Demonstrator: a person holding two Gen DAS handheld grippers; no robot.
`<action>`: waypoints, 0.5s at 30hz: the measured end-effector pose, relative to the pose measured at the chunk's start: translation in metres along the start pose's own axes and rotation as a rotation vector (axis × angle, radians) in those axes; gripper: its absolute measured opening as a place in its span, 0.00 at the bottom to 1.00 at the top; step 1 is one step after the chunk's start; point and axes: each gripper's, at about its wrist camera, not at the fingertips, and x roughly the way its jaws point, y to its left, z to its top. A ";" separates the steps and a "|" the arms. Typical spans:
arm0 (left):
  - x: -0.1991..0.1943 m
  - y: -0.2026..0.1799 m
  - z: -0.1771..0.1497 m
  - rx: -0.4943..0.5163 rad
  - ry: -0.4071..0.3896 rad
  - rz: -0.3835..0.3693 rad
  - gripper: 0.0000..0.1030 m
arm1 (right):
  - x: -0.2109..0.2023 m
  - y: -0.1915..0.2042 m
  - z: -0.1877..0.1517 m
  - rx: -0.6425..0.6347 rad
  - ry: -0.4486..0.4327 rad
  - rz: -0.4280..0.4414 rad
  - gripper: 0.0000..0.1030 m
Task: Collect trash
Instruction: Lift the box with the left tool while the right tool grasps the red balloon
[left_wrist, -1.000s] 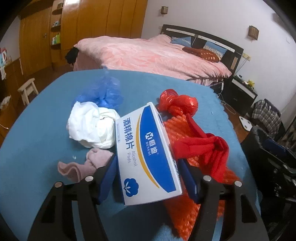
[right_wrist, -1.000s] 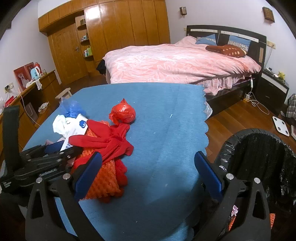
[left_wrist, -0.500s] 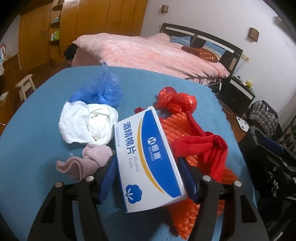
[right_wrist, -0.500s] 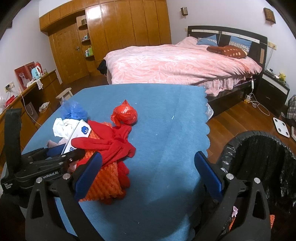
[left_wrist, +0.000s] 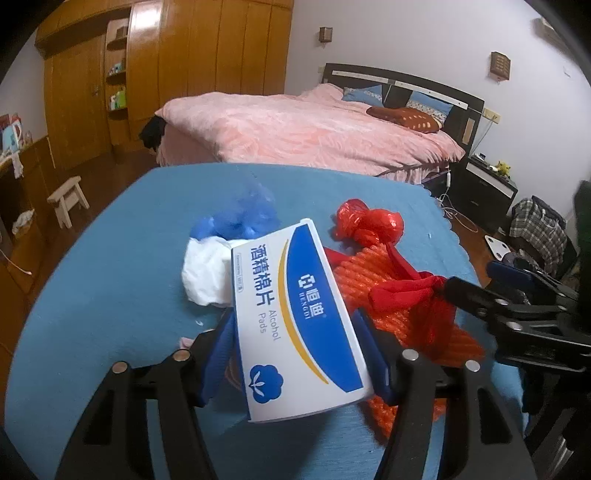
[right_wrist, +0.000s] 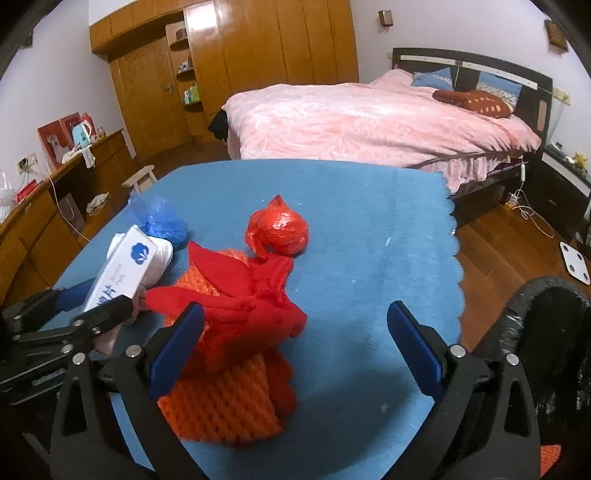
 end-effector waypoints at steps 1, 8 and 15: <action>0.000 0.001 0.000 0.003 -0.001 0.003 0.60 | 0.004 0.001 0.000 -0.002 0.007 0.001 0.86; 0.001 0.003 0.001 0.003 -0.005 0.009 0.60 | 0.029 0.007 -0.001 0.010 0.095 0.106 0.49; -0.003 0.002 0.003 -0.001 -0.008 0.013 0.59 | 0.017 0.010 0.006 0.008 0.103 0.186 0.16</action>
